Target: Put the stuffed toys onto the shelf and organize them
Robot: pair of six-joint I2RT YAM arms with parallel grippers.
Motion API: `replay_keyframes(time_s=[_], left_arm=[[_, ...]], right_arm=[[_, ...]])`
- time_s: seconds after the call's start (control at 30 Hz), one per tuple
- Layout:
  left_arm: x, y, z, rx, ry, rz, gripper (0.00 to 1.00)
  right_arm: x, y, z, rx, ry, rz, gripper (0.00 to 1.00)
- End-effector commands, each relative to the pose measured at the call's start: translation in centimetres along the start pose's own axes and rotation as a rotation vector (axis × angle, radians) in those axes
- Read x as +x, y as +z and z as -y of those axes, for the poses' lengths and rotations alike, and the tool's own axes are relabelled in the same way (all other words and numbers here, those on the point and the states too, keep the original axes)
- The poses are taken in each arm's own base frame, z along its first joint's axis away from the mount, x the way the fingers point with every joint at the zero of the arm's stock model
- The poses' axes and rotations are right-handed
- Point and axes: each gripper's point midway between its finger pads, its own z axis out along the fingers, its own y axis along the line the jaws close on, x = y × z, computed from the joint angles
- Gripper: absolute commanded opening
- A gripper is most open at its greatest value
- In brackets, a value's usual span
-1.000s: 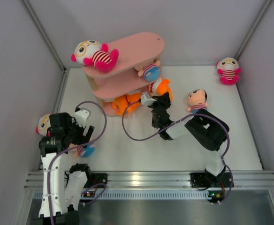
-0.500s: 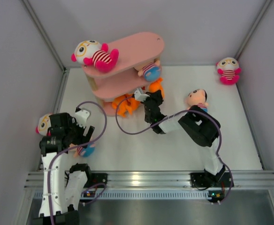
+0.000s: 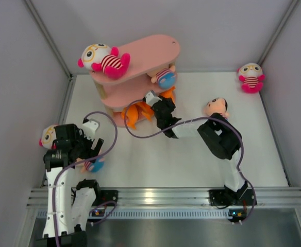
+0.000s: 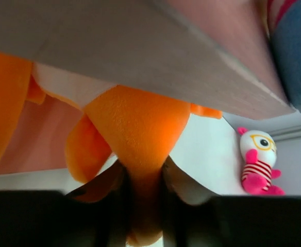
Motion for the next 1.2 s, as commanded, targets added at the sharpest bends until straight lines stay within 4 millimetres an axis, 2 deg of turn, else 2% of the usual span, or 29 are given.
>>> replay_keyframes(time_s=[0.0, 0.03, 0.07, 0.27, 0.33, 0.53, 0.57, 0.63, 0.7, 0.73, 0.8, 0.83, 0.87, 0.93, 0.97, 1.0, 1.03, 1.07, 1.1, 1.13, 1.17], left_arm=[[-0.8, 0.2, -0.6, -0.021, 0.013, 0.029, 0.94], [-0.8, 0.2, -0.5, -0.014, 0.015, 0.033, 0.94], [-0.8, 0.2, -0.4, -0.013, 0.014, 0.034, 0.94], [-0.9, 0.1, -0.6, -0.023, 0.018, 0.035, 0.94], [-1.0, 0.0, -0.7, -0.027, 0.021, 0.040, 0.94], [-1.2, -0.3, -0.6, -0.029, 0.017, 0.056, 0.94], [-1.2, -0.3, -0.6, -0.030, 0.019, 0.057, 0.94], [-1.2, -0.5, -0.6, -0.038, 0.018, 0.063, 0.94], [-1.1, -0.5, -0.7, -0.046, 0.023, 0.063, 0.94], [-1.2, -0.7, -0.7, -0.051, 0.026, 0.069, 0.94], [-1.2, -0.8, -0.8, -0.056, 0.028, 0.073, 0.94], [-1.4, -0.9, -0.8, -0.057, 0.029, 0.078, 0.94], [-1.4, -0.9, -0.8, -0.056, 0.030, 0.080, 0.94], [-1.4, -1.0, -0.8, -0.059, 0.029, 0.082, 0.95], [-1.5, -1.0, -0.7, -0.054, 0.029, 0.086, 0.95], [-1.4, -1.0, -0.7, -0.053, 0.030, 0.085, 0.95], [-1.5, -1.0, -0.6, -0.051, 0.030, 0.090, 0.95], [-1.6, -1.1, -0.6, -0.047, 0.031, 0.096, 0.94], [-1.7, -1.1, -0.5, -0.045, 0.029, 0.098, 0.95], [-1.7, -1.1, -0.6, -0.046, 0.025, 0.097, 0.94], [-1.7, -1.1, -0.6, -0.046, 0.025, 0.097, 0.94]], right_arm=[[0.3, 0.4, -1.1, -0.096, 0.016, -0.038, 0.29], [0.2, 0.3, -1.0, -0.103, 0.035, -0.033, 0.34], [0.1, 0.0, -0.6, -0.104, 0.047, -0.030, 0.43], [-0.7, -1.9, 1.1, -0.136, 0.104, 0.007, 0.64], [-0.8, -2.5, 0.9, -0.171, 0.129, 0.012, 0.67], [-1.1, -4.7, 2.1, -0.222, 0.239, 0.038, 0.73], [-1.7, -5.2, 2.9, -0.218, 0.268, 0.057, 0.77], [-1.3, -6.0, 3.1, -0.229, 0.309, 0.053, 0.79], [-1.7, -7.0, 4.5, -0.221, 0.360, 0.070, 0.92], [-1.7, -7.3, 4.6, -0.234, 0.394, 0.069, 0.94], [-1.6, -8.4, 5.7, -0.247, 0.435, 0.053, 0.95], [-1.5, -8.9, 5.6, -0.273, 0.484, 0.045, 0.95], [-1.8, -9.4, 7.2, -0.268, 0.537, 0.058, 0.95], [-1.2, -10.3, 6.6, -0.345, 0.664, 0.024, 0.93], [-0.4, -9.9, 8.0, -0.333, 0.731, 0.010, 0.91], [0.0, -9.6, 8.0, -0.345, 0.795, 0.003, 0.90], [0.5, -10.0, 6.4, -0.423, 0.909, -0.023, 0.89], [2.0, -8.7, 6.8, -0.416, 0.986, -0.058, 0.88], [2.7, -8.1, 6.6, -0.430, 1.056, -0.082, 0.86], [2.6, -7.7, 6.2, -0.473, 1.166, -0.089, 0.85], [4.6, -6.0, 6.4, -0.443, 1.213, -0.128, 0.83]])
